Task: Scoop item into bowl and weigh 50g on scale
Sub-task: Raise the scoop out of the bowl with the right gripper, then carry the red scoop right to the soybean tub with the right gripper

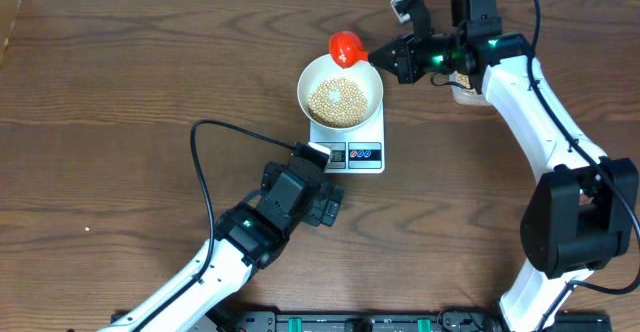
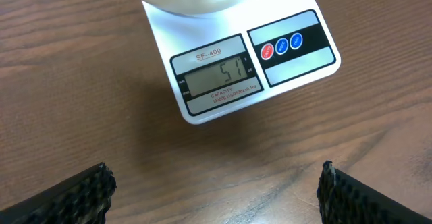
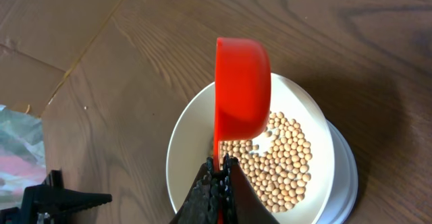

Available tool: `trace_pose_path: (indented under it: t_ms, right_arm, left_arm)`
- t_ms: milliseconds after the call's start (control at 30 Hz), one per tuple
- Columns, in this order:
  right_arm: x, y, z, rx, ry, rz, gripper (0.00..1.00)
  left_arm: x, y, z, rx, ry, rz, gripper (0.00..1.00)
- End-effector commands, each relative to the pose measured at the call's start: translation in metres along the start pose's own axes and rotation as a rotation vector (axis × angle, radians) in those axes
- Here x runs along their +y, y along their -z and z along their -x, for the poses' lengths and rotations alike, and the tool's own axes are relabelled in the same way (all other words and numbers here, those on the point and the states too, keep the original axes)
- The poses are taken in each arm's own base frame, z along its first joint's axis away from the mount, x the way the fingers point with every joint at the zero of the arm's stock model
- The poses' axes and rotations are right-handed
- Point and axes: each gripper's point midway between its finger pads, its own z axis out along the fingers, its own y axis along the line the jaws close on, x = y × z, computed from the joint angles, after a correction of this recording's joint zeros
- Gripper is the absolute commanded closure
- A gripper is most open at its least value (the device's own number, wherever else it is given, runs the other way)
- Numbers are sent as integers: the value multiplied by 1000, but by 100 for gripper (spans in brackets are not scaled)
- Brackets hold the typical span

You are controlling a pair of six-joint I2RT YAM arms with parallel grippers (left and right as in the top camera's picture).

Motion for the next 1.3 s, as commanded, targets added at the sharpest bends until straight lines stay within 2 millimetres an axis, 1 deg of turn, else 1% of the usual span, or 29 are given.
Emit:
trace_pose_path:
  t_ms: [0,100,300,333,433,500,667,800,867,1000,1167,1267]
  right_arm:
    - [12,15,16,-40,17,27,99]
    - [11,16,15,-34,8,20,99]
    - [0,16,0,19,-15,-47,99]
    - [-5,16,-5,36,-24,-77,99]
    - [-14,17,-10,58,-35,-130,99]
    - [-17,16,-13,68,-22,-151,99]
    - [-17,13,-15,78,-14,-160,99]
    - [-11,12,-14,74,-17,-125,99]
    - [-11,13,-14,74,-35,-125,99]
    - [-17,16,-18,83,-53,-146,99]
    - [-30,20,-26,115,-71,-227,99]
    - [-35,21,-27,122,-71,-261,99]
  left_arm:
    - [0,0,-2,0,-7,1,2]
    - [0,0,-2,0,-7,1,2]
    - [0,0,-2,0,-7,1,2]
    - [0,0,-2,0,-7,1,2]
    - [0,0,-2,0,-7,1,2]
    - [0,0,-2,0,-7,1,2]
    - [0,0,-2,0,-7,1,2]
    - [0,0,-2,0,-7,1,2]
    - [0,0,-2,0,-7,1,2]
    - [0,0,-2,0,-7,1,2]
    - [0,0,-2,0,-7,1,2]
    - [0,0,-2,0,-7,1,2]
